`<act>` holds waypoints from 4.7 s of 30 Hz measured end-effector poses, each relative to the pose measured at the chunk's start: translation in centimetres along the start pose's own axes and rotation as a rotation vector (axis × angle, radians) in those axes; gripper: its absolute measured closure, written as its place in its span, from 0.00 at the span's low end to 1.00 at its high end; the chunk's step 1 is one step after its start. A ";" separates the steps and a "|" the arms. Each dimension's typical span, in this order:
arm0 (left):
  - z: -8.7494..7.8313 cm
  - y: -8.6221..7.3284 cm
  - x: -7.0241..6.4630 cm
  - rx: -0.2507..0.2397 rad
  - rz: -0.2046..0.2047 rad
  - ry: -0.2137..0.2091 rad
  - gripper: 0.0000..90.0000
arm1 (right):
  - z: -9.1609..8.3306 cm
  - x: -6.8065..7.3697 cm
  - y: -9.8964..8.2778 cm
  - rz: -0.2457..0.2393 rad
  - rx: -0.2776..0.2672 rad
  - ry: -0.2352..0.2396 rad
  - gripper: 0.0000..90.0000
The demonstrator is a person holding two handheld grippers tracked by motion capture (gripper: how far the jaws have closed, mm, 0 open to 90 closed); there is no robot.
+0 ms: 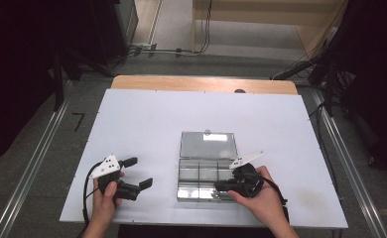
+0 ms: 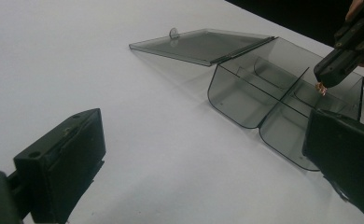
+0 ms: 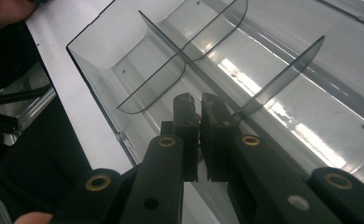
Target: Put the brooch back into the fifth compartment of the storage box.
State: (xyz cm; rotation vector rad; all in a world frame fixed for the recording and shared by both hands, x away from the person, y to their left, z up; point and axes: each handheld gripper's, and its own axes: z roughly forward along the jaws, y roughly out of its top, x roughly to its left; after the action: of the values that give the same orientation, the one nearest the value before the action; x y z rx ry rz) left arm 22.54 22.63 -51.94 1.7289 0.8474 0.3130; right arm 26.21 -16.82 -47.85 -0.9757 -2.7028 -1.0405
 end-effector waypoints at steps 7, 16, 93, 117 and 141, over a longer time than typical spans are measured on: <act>0.0 0.0 0.0 0.001 0.001 0.001 0.00 | 0.5 0.2 0.0 -0.005 0.010 0.008 0.93; 0.0 0.0 0.0 0.001 0.001 0.002 0.00 | 1.1 0.6 0.0 -0.014 0.020 0.015 0.93; 0.2 -0.1 -0.3 0.013 0.016 0.007 0.00 | -1.5 -1.3 1.5 -0.020 -0.169 -0.019 0.24; 0.2 -0.1 -0.3 0.014 0.014 0.011 0.00 | -2.9 -2.5 3.7 -0.027 -0.193 0.035 0.09; 0.3 -0.1 -0.4 0.021 0.019 0.007 0.00 | -4.8 -4.6 4.4 -0.002 -0.262 0.032 0.09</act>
State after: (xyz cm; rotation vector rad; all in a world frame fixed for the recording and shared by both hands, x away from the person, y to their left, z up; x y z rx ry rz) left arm 22.36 22.16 -52.04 1.7574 0.8424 0.3243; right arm 31.78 -19.75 -42.99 -0.9819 -2.5877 -1.4252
